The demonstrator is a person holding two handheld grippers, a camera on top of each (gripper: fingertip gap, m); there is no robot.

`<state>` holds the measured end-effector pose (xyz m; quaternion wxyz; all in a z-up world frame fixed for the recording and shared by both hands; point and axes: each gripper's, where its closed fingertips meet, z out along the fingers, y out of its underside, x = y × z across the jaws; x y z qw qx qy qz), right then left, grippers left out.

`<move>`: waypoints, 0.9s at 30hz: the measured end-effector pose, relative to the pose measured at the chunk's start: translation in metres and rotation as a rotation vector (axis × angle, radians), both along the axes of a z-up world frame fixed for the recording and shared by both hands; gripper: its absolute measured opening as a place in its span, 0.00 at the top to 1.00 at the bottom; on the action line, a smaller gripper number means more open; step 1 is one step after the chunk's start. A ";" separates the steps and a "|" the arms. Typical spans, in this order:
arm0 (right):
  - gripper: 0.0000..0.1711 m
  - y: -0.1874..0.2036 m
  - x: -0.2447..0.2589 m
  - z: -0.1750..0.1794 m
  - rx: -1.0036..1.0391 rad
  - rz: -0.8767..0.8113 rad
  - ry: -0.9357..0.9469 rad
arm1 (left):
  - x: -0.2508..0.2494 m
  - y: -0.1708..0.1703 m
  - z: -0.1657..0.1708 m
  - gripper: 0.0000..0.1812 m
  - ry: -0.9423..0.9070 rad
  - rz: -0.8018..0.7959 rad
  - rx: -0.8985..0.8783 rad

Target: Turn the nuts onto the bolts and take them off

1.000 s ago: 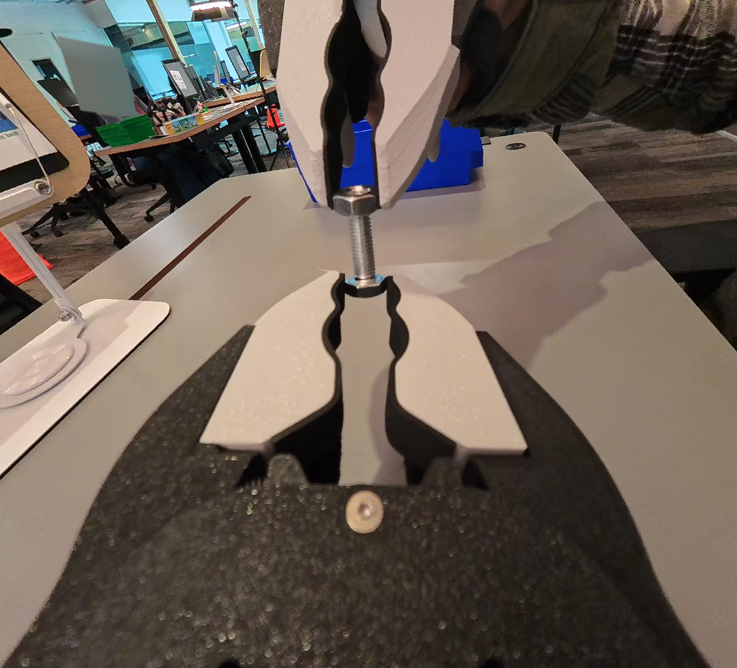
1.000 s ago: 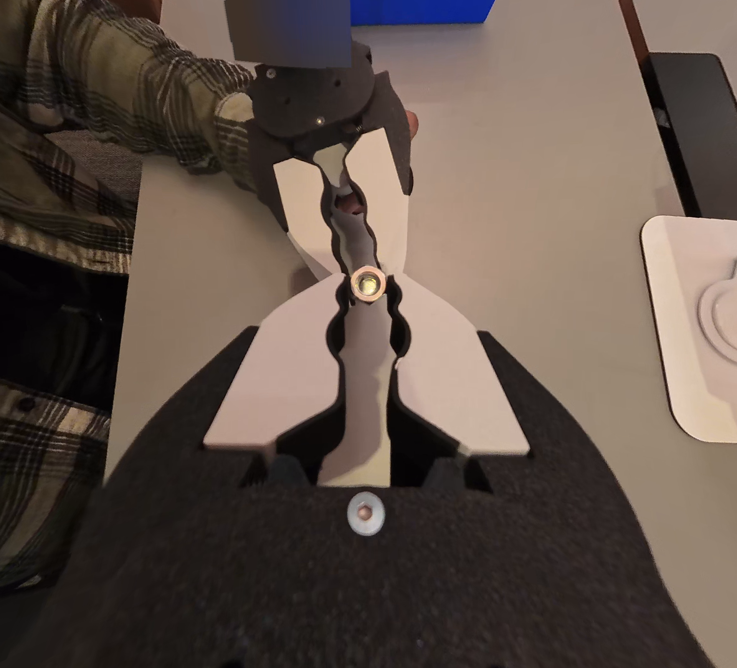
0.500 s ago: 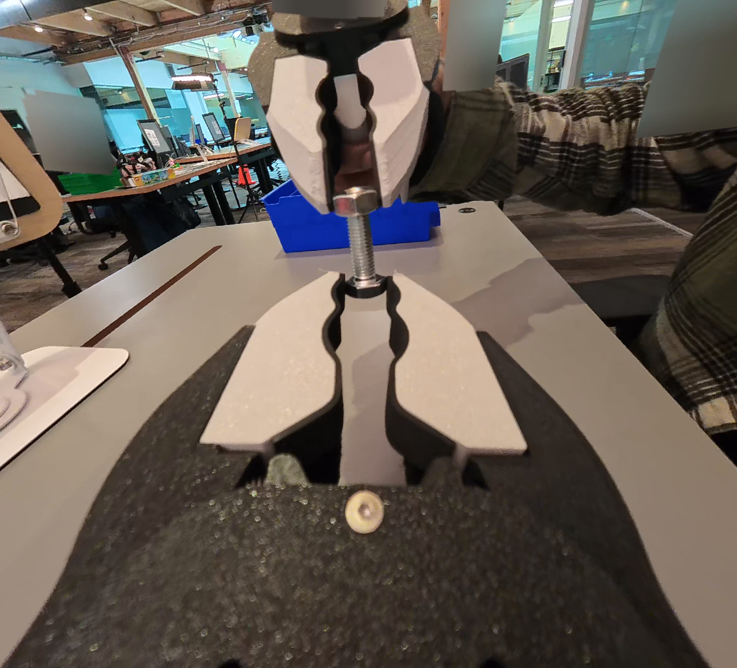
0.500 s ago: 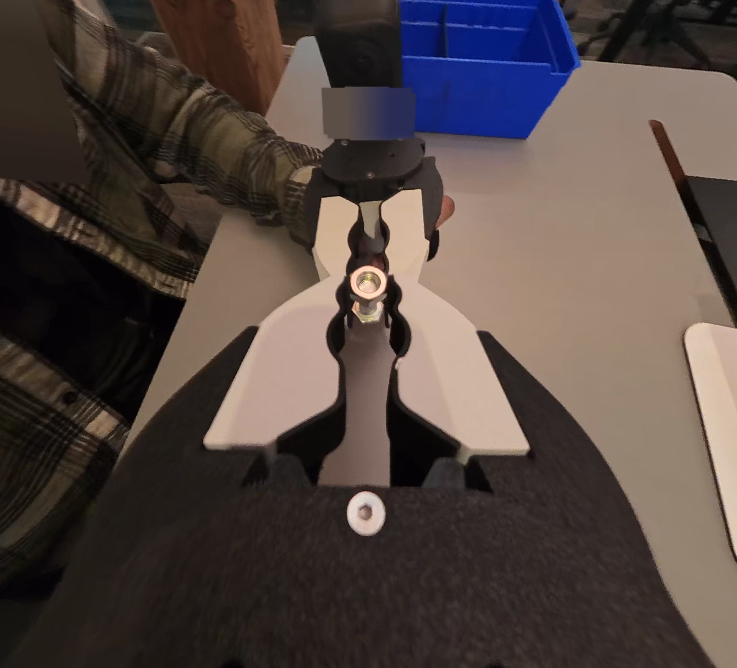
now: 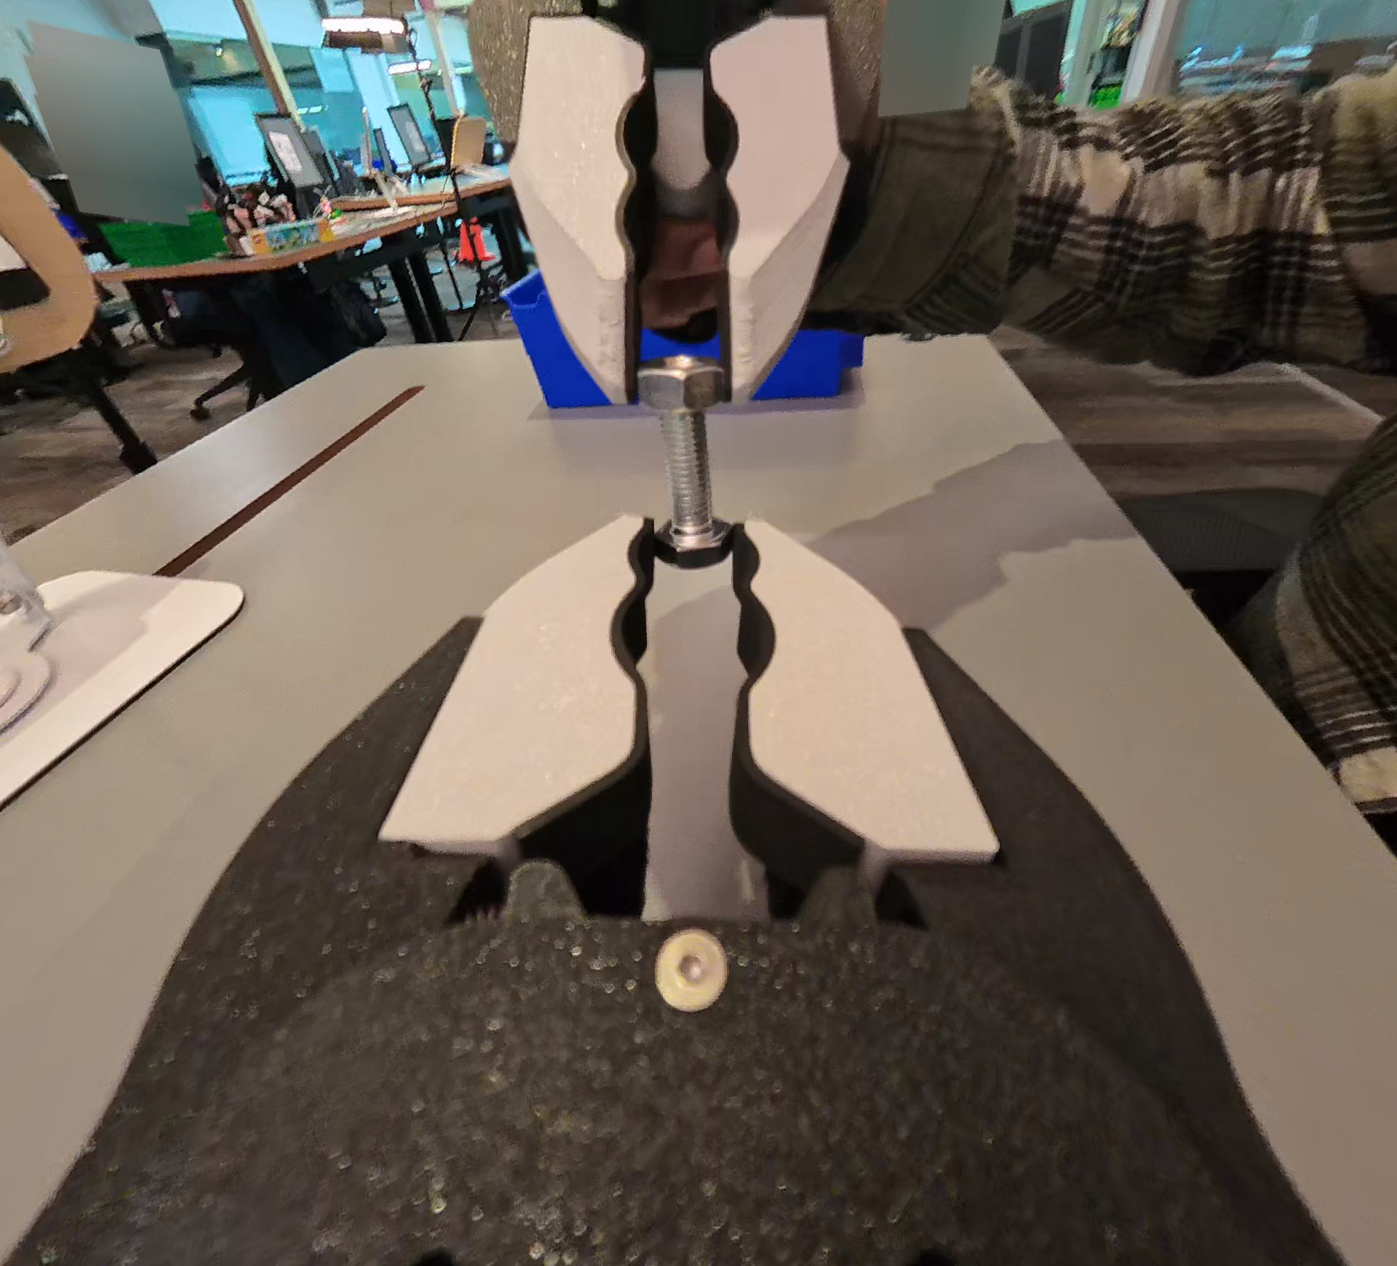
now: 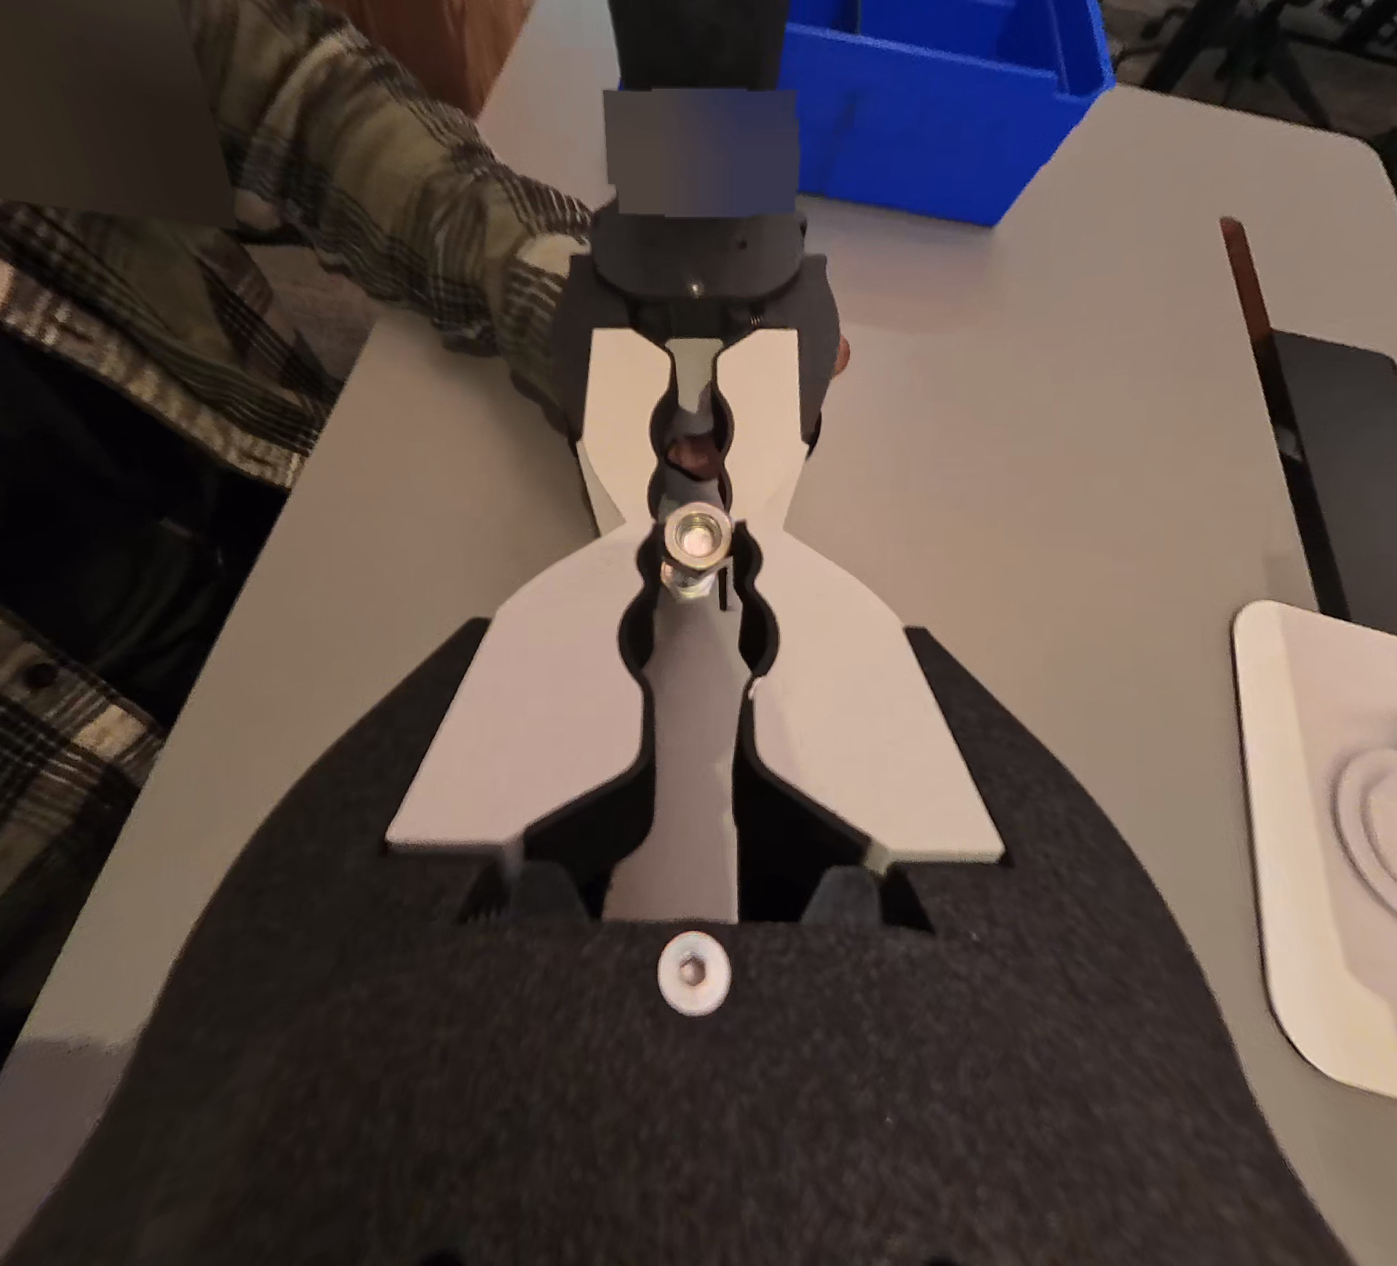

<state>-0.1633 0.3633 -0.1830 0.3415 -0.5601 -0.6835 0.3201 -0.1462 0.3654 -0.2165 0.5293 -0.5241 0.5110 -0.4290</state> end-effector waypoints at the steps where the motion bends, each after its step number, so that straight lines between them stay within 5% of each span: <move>1: 0.90 0.001 0.001 -0.002 0.020 -0.004 -0.021 | 0.001 0.001 -0.002 0.89 0.021 0.013 0.003; 19: 0.90 0.002 0.016 -0.034 0.033 -0.067 -0.394 | 0.008 0.005 -0.034 0.89 0.250 0.079 0.051; 27: 0.90 -0.011 0.018 -0.037 0.062 0.040 -0.443 | 0.010 -0.011 -0.037 0.90 0.248 -0.063 -0.030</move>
